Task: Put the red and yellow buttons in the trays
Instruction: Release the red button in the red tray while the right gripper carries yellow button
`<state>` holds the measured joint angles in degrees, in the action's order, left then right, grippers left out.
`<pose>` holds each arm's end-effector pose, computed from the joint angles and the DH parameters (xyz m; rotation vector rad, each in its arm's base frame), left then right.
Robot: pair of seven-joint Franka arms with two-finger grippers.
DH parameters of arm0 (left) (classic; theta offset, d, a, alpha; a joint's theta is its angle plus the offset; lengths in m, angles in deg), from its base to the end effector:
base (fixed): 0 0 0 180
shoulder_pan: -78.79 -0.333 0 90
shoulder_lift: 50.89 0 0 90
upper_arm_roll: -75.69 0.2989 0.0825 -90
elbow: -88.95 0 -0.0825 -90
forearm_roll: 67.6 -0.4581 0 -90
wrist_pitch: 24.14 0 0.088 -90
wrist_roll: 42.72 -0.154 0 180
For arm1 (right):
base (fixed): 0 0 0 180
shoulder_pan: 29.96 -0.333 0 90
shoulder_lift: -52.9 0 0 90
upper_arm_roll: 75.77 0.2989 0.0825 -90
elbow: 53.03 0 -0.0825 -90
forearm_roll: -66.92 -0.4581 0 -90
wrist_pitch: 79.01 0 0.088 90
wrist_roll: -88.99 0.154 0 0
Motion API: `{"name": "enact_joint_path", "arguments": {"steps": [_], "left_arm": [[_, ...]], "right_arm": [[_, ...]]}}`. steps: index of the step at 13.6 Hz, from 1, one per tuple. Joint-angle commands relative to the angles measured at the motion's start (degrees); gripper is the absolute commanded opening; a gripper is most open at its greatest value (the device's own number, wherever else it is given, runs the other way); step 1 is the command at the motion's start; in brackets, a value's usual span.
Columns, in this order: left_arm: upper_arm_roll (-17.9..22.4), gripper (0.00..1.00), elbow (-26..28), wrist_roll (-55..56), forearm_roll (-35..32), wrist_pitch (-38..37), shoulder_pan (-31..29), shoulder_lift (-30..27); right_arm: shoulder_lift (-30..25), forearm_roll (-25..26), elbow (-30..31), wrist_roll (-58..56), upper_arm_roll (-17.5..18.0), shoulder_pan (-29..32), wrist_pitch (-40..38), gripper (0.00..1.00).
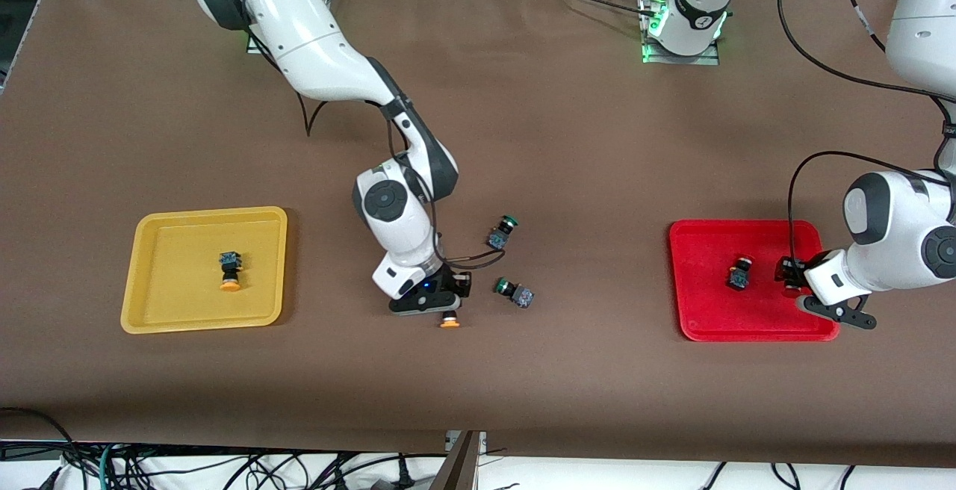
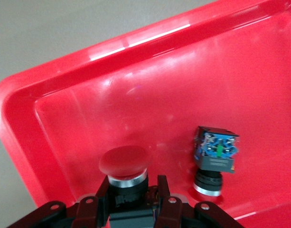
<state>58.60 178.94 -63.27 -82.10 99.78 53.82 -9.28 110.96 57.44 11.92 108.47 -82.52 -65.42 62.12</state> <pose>0.7198 0.1292 0.1134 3.0795 -0.4837 -0.1453 0.7378 0.4398 0.1253 -2.9450 -0.1776 -0.4180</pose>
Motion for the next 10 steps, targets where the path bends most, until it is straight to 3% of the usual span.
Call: {"name": "enact_joint_path", "arguments": {"steps": [1, 3, 4, 8, 10], "left_arm": [[-0.9, 0.16, 0.3, -1.1, -0.8, 1.3, -0.4, 1.1], [-0.9, 0.65, 0.2, -1.3, -0.8, 1.2, -0.3, 1.0], [-1.0, 1.00, 0.2, -1.5, -0.8, 1.0, -0.3, 0.8], [-2.8, 1.00, -1.0, 0.0, -0.2, -5.0, -0.1, -2.9], [-3.6, 1.00, -1.6, 4.6, 4.4, -9.7, 0.4, -7.8]], "right_arm": [[-7.2, 0.3, 3.0, -14.9, 0.7, 5.7, -11.9, 0.00], [-13.4, 0.2, 11.3, -29.4, 0.7, 11.4, -14.9, 0.00], [-16.1, 0.2, 15.3, -34.9, 0.6, 13.3, -14.9, 0.00], [-23.2, -0.1, 27.4, -46.5, -3.0, 19.2, -15.2, 0.00], [-25.6, -0.2, 33.5, -48.2, -3.0, 22.0, -15.1, 0.00]]}}
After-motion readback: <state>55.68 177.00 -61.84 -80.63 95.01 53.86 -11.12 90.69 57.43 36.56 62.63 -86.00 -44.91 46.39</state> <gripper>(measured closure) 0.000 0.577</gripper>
